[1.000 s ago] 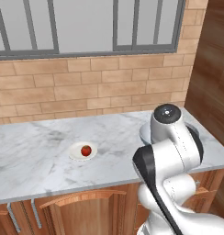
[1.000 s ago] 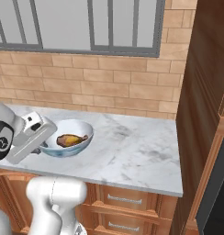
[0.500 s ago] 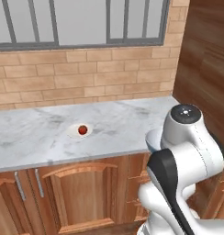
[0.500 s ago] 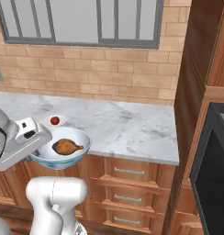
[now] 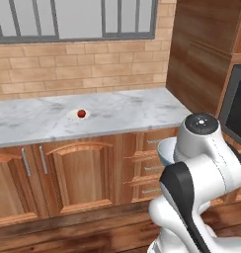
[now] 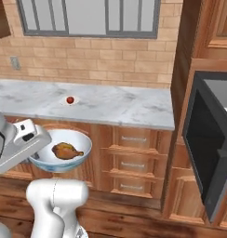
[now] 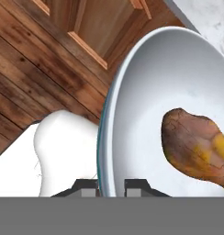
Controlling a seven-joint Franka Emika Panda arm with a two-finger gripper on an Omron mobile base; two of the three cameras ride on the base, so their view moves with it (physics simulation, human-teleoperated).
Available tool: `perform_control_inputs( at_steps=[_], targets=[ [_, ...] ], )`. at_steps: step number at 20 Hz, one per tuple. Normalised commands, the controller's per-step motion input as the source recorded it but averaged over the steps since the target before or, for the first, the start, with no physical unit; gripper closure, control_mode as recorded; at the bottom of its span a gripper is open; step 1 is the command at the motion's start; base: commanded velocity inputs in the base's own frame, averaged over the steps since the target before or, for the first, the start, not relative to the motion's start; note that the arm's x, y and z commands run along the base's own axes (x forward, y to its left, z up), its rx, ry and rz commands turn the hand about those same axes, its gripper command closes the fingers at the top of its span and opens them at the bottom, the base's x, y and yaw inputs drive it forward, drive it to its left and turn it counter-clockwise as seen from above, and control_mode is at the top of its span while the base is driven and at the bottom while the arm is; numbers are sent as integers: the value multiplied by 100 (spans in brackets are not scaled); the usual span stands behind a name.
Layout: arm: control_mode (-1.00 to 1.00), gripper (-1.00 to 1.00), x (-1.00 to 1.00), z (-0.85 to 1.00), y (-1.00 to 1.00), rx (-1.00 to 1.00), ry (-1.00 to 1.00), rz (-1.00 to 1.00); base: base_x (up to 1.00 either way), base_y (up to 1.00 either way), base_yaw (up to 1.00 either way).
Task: Remove the apple from the bowl and place it on the small plate. Then place the bowl with only the chicken drumstick in the microwave, close the door, and press the start button to microwave the chicken drumstick.
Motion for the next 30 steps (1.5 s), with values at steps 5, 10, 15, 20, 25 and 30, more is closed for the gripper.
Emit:
perform_control_inputs(
  at_steps=[5, 10, 15, 20, 25, 30],
  targets=[
    [100, 100, 0, 0, 0, 0, 0, 0, -75, -69, -32],
    [100, 100, 0, 0, 0, 0, 0, 0, -25, -95, -46],
    [100, 100, 0, 0, 0, 0, 0, 0, -29, -34, -54],
    [100, 100, 0, 0, 0, 0, 0, 0, -35, 32, -74],
    [100, 100, 0, 0, 0, 0, 0, 0, -23, 52, -78],
    [100, 100, 0, 0, 0, 0, 0, 0, -48, 19, -84]
  ],
)
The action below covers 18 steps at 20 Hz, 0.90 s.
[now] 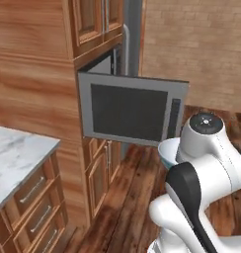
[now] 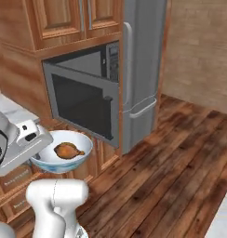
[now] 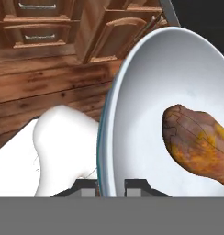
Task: Remove the apple from the bowl and place it on the small plate. Then place the bowl with only the chicken drumstick in the microwave, close the door, and press the start button to microwave the chicken drumstick.
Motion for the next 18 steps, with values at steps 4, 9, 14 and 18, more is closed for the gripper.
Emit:
perform_control_inputs(
  at_steps=[4, 9, 14, 18],
  targets=[
    [100, 100, 0, 0, 0, 0, 0, 0, -46, -13, -80],
    [100, 100, 0, 0, 0, 0, 0, 0, -27, -82, -58],
    [100, 100, 0, 0, 0, 0, 0, 0, 26, -64, -31],
    [-100, 100, 43, 0, -67, 19, 1, 0, 14, -16, -1]
  ],
)
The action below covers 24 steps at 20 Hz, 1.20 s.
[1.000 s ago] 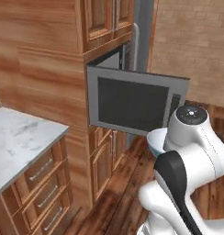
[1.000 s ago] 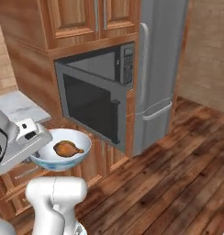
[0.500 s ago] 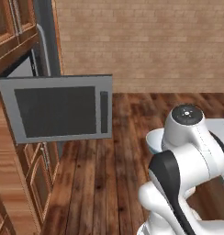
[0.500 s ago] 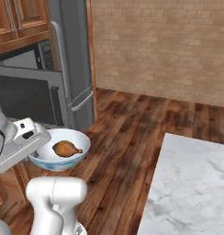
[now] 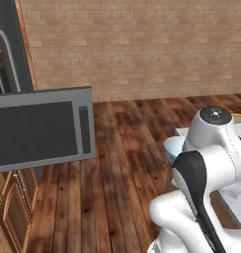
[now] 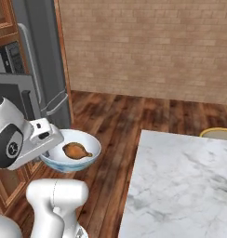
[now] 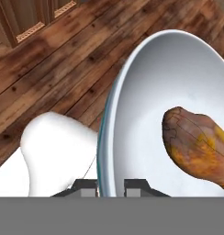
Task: Remove the apple from the bowl and place it on the small plate. Then place the bowl with only the chicken drumstick in the microwave, close the door, and press the start button to microwave the chicken drumstick.
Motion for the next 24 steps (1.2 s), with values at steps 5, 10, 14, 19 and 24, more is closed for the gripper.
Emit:
perform_control_inputs(
  at_steps=[5, 10, 14, 19, 24],
  targets=[
    [-100, 100, 67, -2, -68, 21, 0, 9, 0, 0, 0],
    [100, 100, 50, -2, 10, 2, 0, 10, 32, 17, 8],
    [100, 100, 0, 0, 0, 0, 0, 0, 74, 7, 18],
    [100, 100, 0, 0, 0, 0, 0, 0, 97, -6, 14],
    [100, 100, 0, 0, 0, 0, 0, 0, 100, 0, 20]
  ],
)
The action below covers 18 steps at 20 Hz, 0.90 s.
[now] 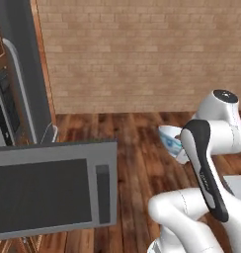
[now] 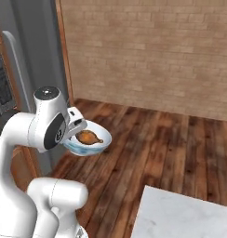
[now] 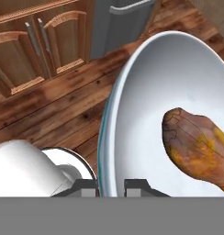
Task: Remove the apple from the bowl and place it on the small plate. Then place the bowl with only the chicken drumstick in the microwave, close the door, and press the start button to microwave the chicken drumstick.
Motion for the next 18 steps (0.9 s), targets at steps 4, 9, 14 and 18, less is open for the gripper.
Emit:
perform_control_inputs(
  at_steps=[4, 9, 14, 18],
  targets=[
    [100, 100, 0, 0, 0, 0, 0, 0, 100, 0, 26],
    [100, 100, 0, 0, 0, 0, 0, 0, 100, 0, 32],
    [100, 100, 0, 0, 0, 0, 0, 0, 100, 2, 45],
    [100, 100, 0, 0, 0, 0, 0, 0, 100, 0, 64]
  ],
)
